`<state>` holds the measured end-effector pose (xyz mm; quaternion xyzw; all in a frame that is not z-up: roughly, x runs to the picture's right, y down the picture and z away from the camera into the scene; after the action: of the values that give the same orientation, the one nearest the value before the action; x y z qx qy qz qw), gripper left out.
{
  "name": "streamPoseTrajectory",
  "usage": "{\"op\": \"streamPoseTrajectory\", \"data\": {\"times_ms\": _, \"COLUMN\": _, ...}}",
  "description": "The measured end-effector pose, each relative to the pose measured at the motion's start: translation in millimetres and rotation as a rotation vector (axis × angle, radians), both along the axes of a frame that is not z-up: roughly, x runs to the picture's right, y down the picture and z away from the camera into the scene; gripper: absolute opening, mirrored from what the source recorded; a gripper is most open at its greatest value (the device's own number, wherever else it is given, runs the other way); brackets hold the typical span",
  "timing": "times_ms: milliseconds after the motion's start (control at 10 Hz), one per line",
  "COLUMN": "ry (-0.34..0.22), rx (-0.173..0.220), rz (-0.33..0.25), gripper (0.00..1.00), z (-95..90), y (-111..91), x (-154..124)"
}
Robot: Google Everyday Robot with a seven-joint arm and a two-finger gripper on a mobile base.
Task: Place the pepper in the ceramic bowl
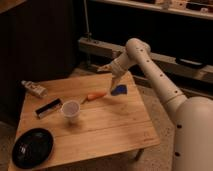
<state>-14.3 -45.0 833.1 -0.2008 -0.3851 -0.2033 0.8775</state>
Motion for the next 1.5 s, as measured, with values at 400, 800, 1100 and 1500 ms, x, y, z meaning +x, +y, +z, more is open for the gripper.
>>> {"op": "streamPoseTrajectory", "data": {"times_ms": 400, "ry": -0.001, "rx": -0.057, "rz": -0.01, "gripper": 0.8, "z": 34.5, "y": 22, "x": -31}}
{"op": "streamPoseTrajectory", "data": {"times_ms": 800, "ry": 0.014, "rx": -0.122, "rz": -0.008, "gripper": 0.8, "z": 72.6, "y": 46, "x": -51}}
{"op": "streamPoseTrajectory", "data": {"times_ms": 1100, "ry": 0.03, "rx": -0.165, "rz": -0.003, "gripper": 0.8, "z": 93.4, "y": 62, "x": -56}}
{"op": "streamPoseTrajectory", "data": {"times_ms": 1500, "ry": 0.049, "rx": -0.189, "rz": 0.003, "gripper": 0.8, "z": 107.5, "y": 72, "x": -58}}
